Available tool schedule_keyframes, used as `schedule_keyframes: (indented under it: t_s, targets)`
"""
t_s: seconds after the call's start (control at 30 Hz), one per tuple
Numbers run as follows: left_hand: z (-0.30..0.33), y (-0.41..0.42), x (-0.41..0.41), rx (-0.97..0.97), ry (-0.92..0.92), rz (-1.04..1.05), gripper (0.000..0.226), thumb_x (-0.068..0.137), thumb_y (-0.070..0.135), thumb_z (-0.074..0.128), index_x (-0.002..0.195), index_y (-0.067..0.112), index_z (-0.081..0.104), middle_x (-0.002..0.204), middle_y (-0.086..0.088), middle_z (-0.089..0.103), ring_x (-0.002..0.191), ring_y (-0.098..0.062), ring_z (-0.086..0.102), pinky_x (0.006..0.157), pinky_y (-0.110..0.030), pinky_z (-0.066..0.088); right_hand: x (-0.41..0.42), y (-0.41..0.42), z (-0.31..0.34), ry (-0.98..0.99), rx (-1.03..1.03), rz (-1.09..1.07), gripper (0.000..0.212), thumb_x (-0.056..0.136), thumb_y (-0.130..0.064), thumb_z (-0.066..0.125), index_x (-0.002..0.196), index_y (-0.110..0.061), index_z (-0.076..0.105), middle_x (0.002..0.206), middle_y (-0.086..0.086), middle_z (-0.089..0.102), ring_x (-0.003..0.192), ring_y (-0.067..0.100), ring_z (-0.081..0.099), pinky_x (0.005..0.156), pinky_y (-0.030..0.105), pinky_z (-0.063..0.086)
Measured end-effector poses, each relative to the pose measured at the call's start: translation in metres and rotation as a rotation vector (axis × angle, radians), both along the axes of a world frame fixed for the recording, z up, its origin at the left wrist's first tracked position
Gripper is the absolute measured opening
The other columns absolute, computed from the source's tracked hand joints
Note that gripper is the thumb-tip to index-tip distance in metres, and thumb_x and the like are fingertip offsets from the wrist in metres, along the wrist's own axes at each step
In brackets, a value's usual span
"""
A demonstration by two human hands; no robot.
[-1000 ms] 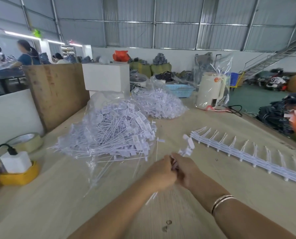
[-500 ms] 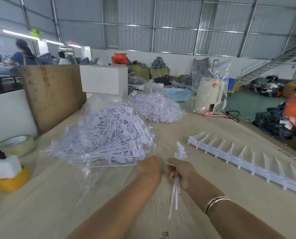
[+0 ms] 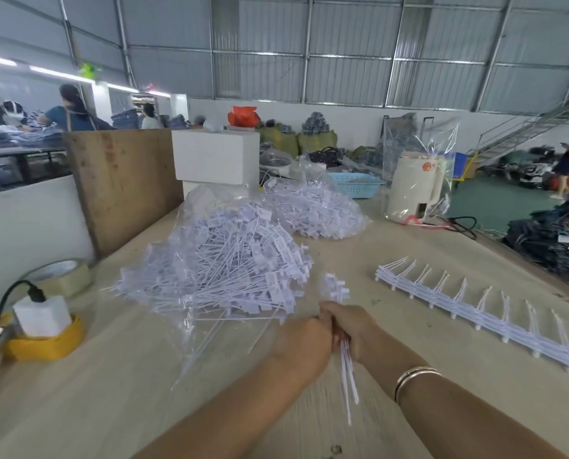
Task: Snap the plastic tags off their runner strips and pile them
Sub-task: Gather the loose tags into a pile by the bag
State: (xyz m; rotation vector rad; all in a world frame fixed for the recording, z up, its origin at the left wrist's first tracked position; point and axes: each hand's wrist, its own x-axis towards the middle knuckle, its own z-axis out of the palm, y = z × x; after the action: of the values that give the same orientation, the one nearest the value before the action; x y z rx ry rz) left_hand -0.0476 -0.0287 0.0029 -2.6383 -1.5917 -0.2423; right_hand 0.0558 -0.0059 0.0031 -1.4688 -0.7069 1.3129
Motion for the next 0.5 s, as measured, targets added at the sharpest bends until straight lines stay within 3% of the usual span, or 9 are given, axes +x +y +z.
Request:
schedule_keyframes:
  t_s: [0.07, 0.17, 0.23, 0.3, 0.37, 0.4, 0.5]
  targets:
    - [0.009, -0.011, -0.013, 0.142, -0.072, -0.065, 0.029, 0.098, 0.027, 0.034, 0.117, 0.013, 0.050, 0.102, -0.008, 0.065, 0.091, -0.031, 0.063, 0.065, -0.032, 0.035, -0.004, 0.002, 0.001, -0.072, 0.125, -0.085, 0.026, 0.090, -0.012, 0.057, 0.066, -0.004, 0.055, 0.050, 0.010, 0.052, 0.034, 0.017, 0.041, 0.035, 0.019, 0.030]
    - [0.041, -0.007, -0.051, 0.513, -0.294, -0.099, 0.018, 0.088, 0.024, 0.043, 0.088, 0.015, 0.058, 0.089, -0.004, 0.059, 0.077, -0.026, 0.061, 0.062, -0.030, 0.036, -0.011, 0.010, 0.021, -0.187, 0.251, -0.171, 0.034, 0.093, -0.020, 0.053, 0.060, -0.008, 0.050, 0.041, 0.002, 0.048, 0.034, 0.012, 0.041, 0.040, 0.022, 0.035]
    - [0.060, 0.006, -0.079, 0.732, -0.368, 0.073, 0.012, 0.080, 0.022, 0.057, 0.087, 0.016, 0.063, 0.111, -0.010, 0.056, 0.096, -0.031, 0.056, 0.074, -0.041, 0.043, -0.029, 0.012, 0.041, -0.194, 0.266, -0.024, 0.036, 0.093, -0.024, 0.053, 0.060, -0.010, 0.051, 0.039, -0.001, 0.045, 0.035, 0.012, 0.040, 0.046, 0.021, 0.035]
    - [0.074, 0.017, -0.106, 0.680, -0.388, 0.346, 0.027, 0.077, 0.021, 0.067, 0.104, 0.024, 0.065, 0.139, -0.015, 0.036, 0.121, -0.036, 0.039, 0.090, -0.053, 0.038, -0.058, 0.014, 0.057, -0.111, 0.223, 0.191, 0.028, 0.095, -0.024, 0.051, 0.071, -0.011, 0.054, 0.039, -0.003, 0.044, 0.039, 0.013, 0.040, 0.055, 0.026, 0.037]
    - [0.079, 0.029, -0.130, 0.507, -0.359, 0.519, 0.043, 0.082, 0.018, 0.065, 0.122, 0.029, 0.057, 0.151, -0.013, 0.015, 0.129, -0.034, 0.030, 0.099, -0.050, 0.031, -0.088, 0.020, 0.069, 0.022, 0.134, 0.323, 0.022, 0.098, -0.019, 0.048, 0.077, -0.011, 0.052, 0.037, -0.003, 0.038, 0.034, 0.012, 0.036, 0.047, 0.024, 0.037]
    - [0.080, 0.034, -0.141, 0.422, -0.364, 0.545, 0.049, 0.083, 0.011, 0.061, 0.129, 0.025, 0.052, 0.152, -0.012, 0.014, 0.129, -0.033, 0.034, 0.100, -0.047, 0.032, -0.102, 0.024, 0.074, 0.099, 0.091, 0.347, 0.022, 0.099, -0.015, 0.046, 0.078, -0.010, 0.050, 0.035, -0.002, 0.034, 0.031, 0.012, 0.030, 0.043, 0.023, 0.033]
    - [0.081, 0.042, -0.163, 0.322, -0.517, 0.413, 0.058, 0.077, -0.015, 0.048, 0.133, 0.003, 0.044, 0.141, -0.012, 0.035, 0.119, -0.032, 0.049, 0.095, -0.045, 0.044, -0.134, 0.049, 0.089, 0.180, 0.037, 0.333, 0.027, 0.100, -0.009, 0.040, 0.074, -0.008, 0.046, 0.045, 0.003, 0.032, 0.041, 0.014, 0.024, 0.048, 0.025, 0.025]
